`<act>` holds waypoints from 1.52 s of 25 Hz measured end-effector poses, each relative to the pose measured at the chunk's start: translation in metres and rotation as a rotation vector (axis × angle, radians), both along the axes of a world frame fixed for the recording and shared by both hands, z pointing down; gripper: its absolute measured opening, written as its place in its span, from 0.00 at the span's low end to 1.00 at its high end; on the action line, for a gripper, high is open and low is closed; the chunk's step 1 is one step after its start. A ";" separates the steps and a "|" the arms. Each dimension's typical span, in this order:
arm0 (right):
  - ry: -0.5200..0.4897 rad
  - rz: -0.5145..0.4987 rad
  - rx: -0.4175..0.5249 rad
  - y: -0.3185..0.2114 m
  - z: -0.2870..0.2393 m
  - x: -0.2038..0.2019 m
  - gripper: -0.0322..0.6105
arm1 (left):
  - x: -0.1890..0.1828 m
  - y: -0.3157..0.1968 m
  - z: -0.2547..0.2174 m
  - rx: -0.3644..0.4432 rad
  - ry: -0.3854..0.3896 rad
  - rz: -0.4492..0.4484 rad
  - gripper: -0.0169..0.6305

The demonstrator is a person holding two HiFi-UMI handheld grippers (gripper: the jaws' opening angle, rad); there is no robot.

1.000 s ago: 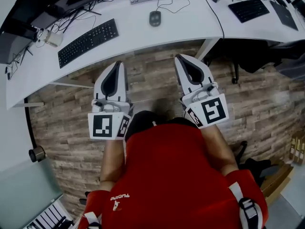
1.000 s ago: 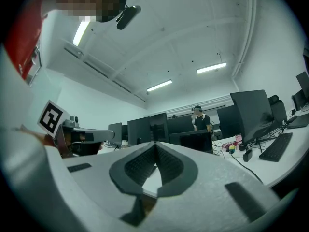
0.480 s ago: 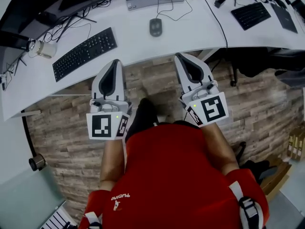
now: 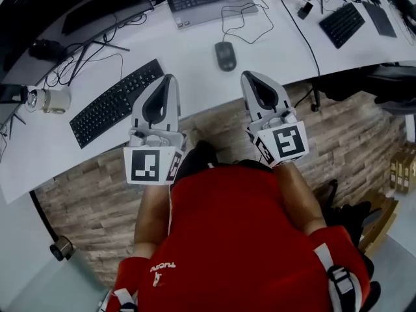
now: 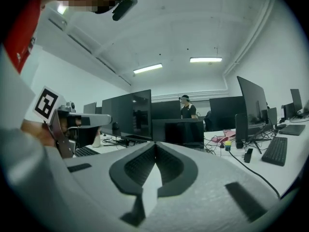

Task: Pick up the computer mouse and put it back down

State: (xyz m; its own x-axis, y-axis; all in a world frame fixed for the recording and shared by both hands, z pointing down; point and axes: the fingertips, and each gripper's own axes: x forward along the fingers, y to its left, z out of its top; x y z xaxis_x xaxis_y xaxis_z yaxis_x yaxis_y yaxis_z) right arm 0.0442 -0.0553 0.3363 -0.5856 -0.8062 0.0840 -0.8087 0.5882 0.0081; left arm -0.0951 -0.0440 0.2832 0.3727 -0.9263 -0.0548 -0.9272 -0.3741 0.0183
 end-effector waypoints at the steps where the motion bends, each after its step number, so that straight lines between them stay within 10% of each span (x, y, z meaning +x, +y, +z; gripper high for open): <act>1: 0.012 0.018 -0.006 -0.006 0.004 -0.005 0.06 | -0.004 -0.007 0.001 0.001 0.004 0.017 0.04; 12: 0.111 0.173 -0.099 -0.055 0.053 -0.031 0.06 | -0.027 -0.057 0.018 -0.023 0.034 0.138 0.04; 38: 0.253 0.242 -0.461 -0.133 0.190 -0.020 0.59 | -0.024 -0.104 0.044 -0.105 0.002 0.084 0.04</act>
